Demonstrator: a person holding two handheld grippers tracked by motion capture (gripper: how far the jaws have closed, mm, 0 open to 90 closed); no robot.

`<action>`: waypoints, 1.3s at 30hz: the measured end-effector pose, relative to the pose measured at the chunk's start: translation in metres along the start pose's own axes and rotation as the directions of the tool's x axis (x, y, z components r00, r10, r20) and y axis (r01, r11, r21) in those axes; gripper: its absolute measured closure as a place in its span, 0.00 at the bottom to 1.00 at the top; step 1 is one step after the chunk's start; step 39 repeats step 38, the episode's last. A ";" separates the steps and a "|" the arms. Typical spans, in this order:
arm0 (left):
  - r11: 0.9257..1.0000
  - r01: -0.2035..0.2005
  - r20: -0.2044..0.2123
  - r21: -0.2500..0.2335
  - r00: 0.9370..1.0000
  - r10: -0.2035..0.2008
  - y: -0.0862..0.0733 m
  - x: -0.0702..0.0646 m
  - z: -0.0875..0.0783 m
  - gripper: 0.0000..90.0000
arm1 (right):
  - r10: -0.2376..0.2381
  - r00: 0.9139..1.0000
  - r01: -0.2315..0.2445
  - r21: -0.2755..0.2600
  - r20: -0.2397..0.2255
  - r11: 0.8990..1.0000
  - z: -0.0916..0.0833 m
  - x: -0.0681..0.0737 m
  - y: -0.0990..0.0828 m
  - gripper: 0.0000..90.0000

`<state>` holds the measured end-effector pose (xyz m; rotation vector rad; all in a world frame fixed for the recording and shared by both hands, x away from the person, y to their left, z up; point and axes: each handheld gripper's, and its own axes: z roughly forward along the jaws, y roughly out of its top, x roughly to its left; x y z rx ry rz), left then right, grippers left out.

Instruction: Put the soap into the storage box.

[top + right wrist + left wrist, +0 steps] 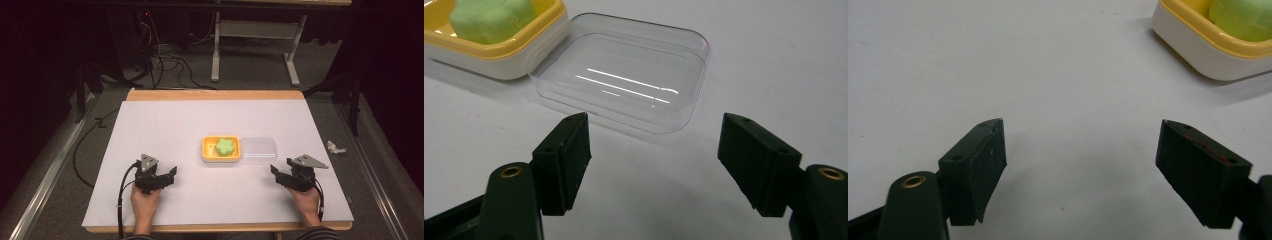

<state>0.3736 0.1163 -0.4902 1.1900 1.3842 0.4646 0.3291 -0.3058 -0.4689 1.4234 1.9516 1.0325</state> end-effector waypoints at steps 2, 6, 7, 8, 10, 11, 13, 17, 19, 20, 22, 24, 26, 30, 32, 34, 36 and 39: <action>1.000 0.000 0.001 0.000 1.000 0.000 0.000 0.000 0.000 0.23 | 0.005 1.000 -0.005 0.005 -0.004 1.000 0.001 0.000 0.000 0.34; 1.000 -0.008 -0.003 0.005 1.000 0.008 0.000 0.000 -0.001 0.23 | 0.003 1.000 -0.003 -0.002 -0.010 1.000 0.002 0.001 -0.001 0.34; 1.000 -0.007 -0.002 0.006 1.000 0.007 0.000 0.000 -0.001 0.23 | 0.002 1.000 -0.002 -0.003 -0.011 1.000 0.002 0.001 -0.001 0.34; 1.000 -0.007 -0.002 0.006 1.000 0.007 0.000 0.000 -0.001 0.23 | 0.002 1.000 -0.002 -0.003 -0.011 1.000 0.002 0.001 -0.001 0.34; 1.000 -0.008 -0.002 0.006 1.000 0.008 0.000 0.000 -0.001 0.23 | 0.002 1.000 -0.002 -0.001 -0.014 1.000 0.003 0.001 -0.003 0.34; 1.000 -0.008 -0.002 0.006 1.000 0.008 0.000 0.000 -0.001 0.23 | 0.002 1.000 -0.002 -0.001 -0.014 1.000 0.003 0.001 -0.003 0.34; 1.000 -0.008 -0.004 0.005 1.000 0.008 0.000 0.000 -0.001 0.23 | 0.007 1.000 -0.007 0.002 -0.014 1.000 0.003 0.001 -0.005 0.34; 1.000 -0.006 -0.001 0.003 1.000 0.006 0.000 0.000 0.000 0.23 | 0.006 1.000 -0.006 0.000 -0.016 1.000 0.002 0.001 -0.006 0.34; 1.000 -0.008 -0.004 0.005 1.000 0.008 0.000 0.000 0.000 0.23 | 0.008 1.000 -0.008 0.002 -0.016 1.000 0.003 0.001 -0.006 0.34; 1.000 -0.004 -0.001 -0.002 1.000 0.004 0.000 0.000 0.000 0.23 | 0.008 1.000 -0.008 0.000 -0.017 1.000 0.003 0.001 -0.007 0.34; 1.000 -0.004 -0.001 0.002 1.000 0.004 0.000 0.000 0.000 0.23 | -0.011 1.000 0.011 -0.011 -0.015 1.000 0.002 0.003 -0.008 0.34; 1.000 -0.006 0.001 0.000 1.000 0.006 0.000 0.000 0.000 0.23 | -0.025 1.000 0.025 -0.010 -0.011 1.000 0.002 0.004 -0.009 0.34; 1.000 -0.004 0.000 -0.001 1.000 0.004 -0.001 -0.001 0.000 0.23 | -0.035 0.999 0.035 -0.009 -0.004 0.999 0.002 0.007 -0.009 0.34; 1.000 -0.005 0.000 -0.003 1.000 0.005 -0.001 -0.001 0.000 0.23 | -0.045 0.999 0.045 -0.008 -0.005 0.999 0.003 0.007 -0.009 0.34; 1.000 -0.005 0.001 -0.001 1.000 0.005 -0.001 -0.001 0.000 0.23 | -0.039 0.999 0.039 -0.007 -0.008 0.999 0.002 0.006 -0.009 0.34; 1.000 -0.005 0.002 -0.001 1.000 0.005 -0.001 -0.001 0.000 0.23 | -0.044 0.999 0.044 -0.005 -0.012 0.999 0.003 0.006 -0.009 0.34; 1.000 -0.003 0.001 0.001 1.000 0.003 -0.001 -0.001 0.000 0.23 | -0.048 0.999 0.048 0.012 -0.019 0.999 0.004 0.007 -0.008 0.34; 1.000 -0.006 0.000 0.006 1.000 0.006 -0.001 -0.001 0.000 0.23 | -0.060 0.998 0.060 0.022 -0.020 0.998 0.005 0.008 -0.008 0.34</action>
